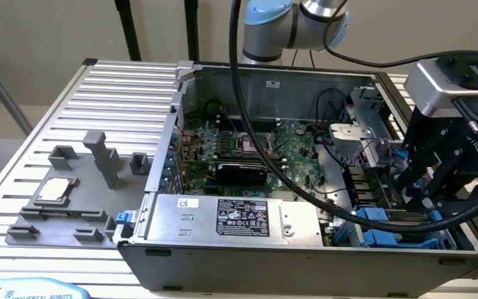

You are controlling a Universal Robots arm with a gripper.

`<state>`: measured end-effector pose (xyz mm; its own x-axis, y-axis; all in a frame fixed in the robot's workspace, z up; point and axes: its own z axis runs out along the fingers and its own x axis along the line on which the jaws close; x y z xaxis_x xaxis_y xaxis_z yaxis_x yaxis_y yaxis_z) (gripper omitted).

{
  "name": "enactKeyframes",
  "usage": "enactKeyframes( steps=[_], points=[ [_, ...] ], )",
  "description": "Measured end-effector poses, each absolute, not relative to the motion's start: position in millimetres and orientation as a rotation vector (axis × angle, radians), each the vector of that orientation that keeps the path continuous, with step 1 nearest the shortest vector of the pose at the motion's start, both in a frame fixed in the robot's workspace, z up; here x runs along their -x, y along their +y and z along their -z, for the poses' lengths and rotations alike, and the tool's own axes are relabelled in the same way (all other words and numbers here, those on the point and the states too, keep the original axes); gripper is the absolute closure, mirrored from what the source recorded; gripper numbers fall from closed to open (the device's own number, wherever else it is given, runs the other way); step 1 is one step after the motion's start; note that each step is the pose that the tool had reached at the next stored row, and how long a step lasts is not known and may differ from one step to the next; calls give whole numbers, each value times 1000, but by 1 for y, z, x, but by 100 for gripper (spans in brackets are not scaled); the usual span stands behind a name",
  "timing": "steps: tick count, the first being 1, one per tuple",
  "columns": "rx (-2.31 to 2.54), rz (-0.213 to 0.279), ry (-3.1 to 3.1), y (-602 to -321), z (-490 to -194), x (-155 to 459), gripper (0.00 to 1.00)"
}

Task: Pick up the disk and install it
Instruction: 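Insert the first disk wire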

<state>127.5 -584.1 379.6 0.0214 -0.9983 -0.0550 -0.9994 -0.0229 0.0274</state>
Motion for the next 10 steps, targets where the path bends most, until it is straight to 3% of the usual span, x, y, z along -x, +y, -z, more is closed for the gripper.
enactKeyframes(
  steps=[10],
  points=[
    [2233,-90,2184,-578,-379,-162,60]
  ],
)
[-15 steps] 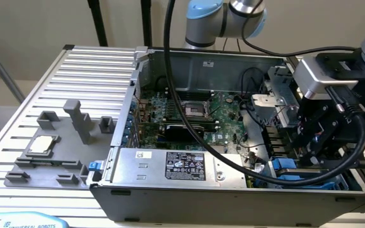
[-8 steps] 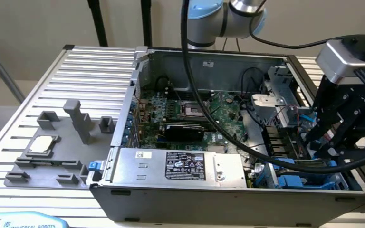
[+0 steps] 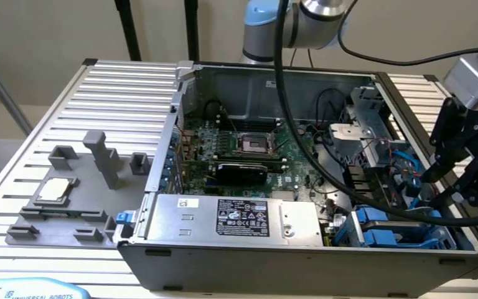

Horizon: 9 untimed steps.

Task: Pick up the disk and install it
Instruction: 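Insert the first disk wire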

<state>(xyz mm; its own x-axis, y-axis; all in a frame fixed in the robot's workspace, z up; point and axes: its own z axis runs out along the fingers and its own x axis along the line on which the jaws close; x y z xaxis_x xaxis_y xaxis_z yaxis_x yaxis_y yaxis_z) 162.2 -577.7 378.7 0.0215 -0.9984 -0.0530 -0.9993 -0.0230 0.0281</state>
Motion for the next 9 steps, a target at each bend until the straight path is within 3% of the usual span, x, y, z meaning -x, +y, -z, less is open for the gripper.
enactKeyframes(
  steps=[6,9],
  points=[
    [2238,-80,2188,-570,-369,-168,60],
    [2241,-75,2191,-569,-364,-168,69]
  ],
)
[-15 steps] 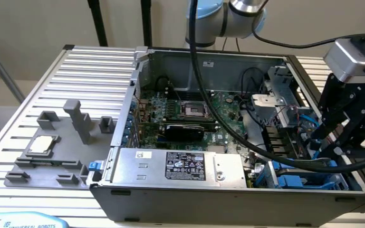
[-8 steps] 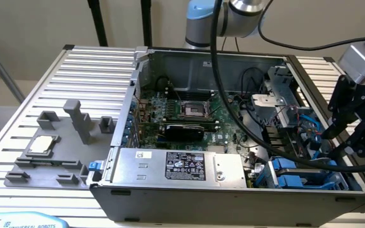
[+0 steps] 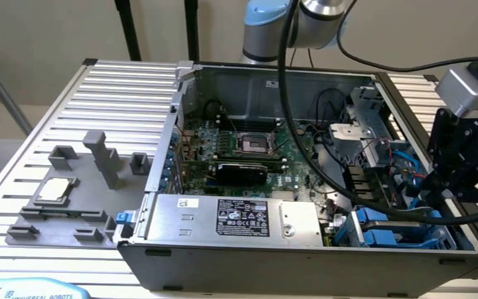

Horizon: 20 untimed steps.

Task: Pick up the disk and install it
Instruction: 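Insert the first disk wire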

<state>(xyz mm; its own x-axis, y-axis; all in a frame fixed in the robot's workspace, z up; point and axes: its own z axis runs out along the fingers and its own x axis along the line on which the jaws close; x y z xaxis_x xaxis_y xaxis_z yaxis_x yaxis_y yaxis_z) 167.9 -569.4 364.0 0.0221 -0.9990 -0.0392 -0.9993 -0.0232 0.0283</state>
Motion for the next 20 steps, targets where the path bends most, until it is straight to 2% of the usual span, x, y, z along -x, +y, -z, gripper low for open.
enactKeyframes(
  steps=[2,10,12,14,15,20],
  points=[
    [2243,-71,2193,-569,-361,-168,82],
    [2246,-64,2196,-556,-355,-164,82],
    [2247,-63,2196,-554,-355,-162,73],
    [2246,-63,2196,-554,-355,-157,73],
    [2246,-63,2196,-554,-355,-154,67],
    [2246,-64,2196,-564,-355,-149,67]
  ],
)
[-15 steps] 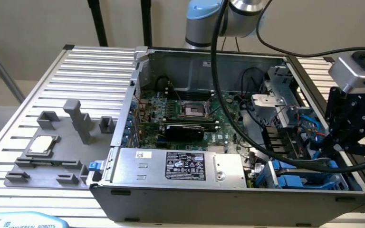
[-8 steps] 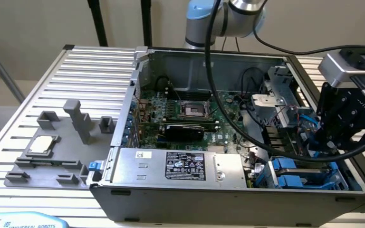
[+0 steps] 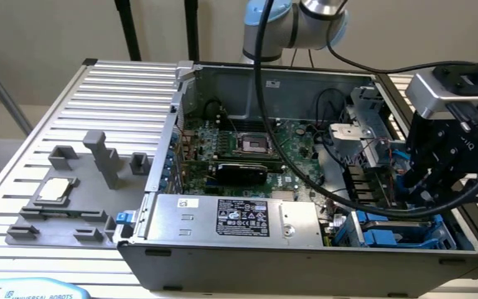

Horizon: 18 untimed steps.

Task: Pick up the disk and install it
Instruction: 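Insert the first disk wire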

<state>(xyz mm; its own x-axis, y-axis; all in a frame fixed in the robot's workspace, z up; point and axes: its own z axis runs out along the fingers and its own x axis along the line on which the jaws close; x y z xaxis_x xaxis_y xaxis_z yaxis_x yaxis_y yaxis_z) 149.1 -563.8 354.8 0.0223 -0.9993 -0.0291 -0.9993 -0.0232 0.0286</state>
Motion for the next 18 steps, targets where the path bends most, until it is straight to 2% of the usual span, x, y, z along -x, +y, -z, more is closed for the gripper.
enactKeyframes(
  steps=[5,18],
  points=[
    [-2250,74,-2200,-579,-355,-153,67],
    [-2281,93,-2184,-585,-354,-174,67]
  ],
)
